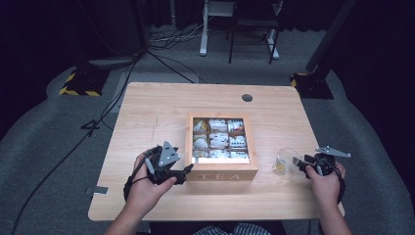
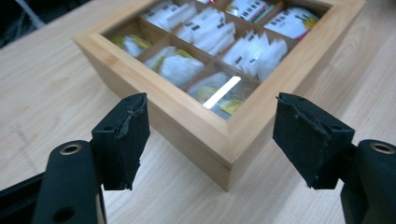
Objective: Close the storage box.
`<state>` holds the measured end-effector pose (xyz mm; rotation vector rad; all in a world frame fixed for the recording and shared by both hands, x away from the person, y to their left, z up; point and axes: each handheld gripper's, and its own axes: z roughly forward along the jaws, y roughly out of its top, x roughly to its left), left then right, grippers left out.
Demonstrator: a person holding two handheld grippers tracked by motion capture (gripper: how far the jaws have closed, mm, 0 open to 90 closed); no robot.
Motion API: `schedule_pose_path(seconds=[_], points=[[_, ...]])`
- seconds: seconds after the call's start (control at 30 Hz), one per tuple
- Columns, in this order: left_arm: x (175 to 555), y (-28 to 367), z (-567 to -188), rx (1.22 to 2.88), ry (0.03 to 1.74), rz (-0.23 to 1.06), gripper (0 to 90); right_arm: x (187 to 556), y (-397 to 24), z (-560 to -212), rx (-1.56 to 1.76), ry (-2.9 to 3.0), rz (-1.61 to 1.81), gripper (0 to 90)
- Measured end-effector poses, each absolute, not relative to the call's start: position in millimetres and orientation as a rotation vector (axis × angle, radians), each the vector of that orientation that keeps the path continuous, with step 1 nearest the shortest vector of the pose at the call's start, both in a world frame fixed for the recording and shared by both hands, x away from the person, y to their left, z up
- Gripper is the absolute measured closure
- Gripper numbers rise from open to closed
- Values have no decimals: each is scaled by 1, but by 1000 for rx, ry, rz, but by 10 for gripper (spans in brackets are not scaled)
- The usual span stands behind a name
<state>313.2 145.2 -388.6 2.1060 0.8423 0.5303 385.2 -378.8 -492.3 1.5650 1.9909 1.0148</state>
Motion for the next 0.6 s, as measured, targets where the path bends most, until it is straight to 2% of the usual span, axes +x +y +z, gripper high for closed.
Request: schedule_pose_path(seconds=[0.37, 0.6], points=[[321, 199, -388, 2012, 1003, 677, 250, 395, -376, -498, 1481, 2039, 987, 340], [334, 229, -403, 1990, 1104, 685, 234, 400, -374, -503, 1421, 2068, 967, 267]])
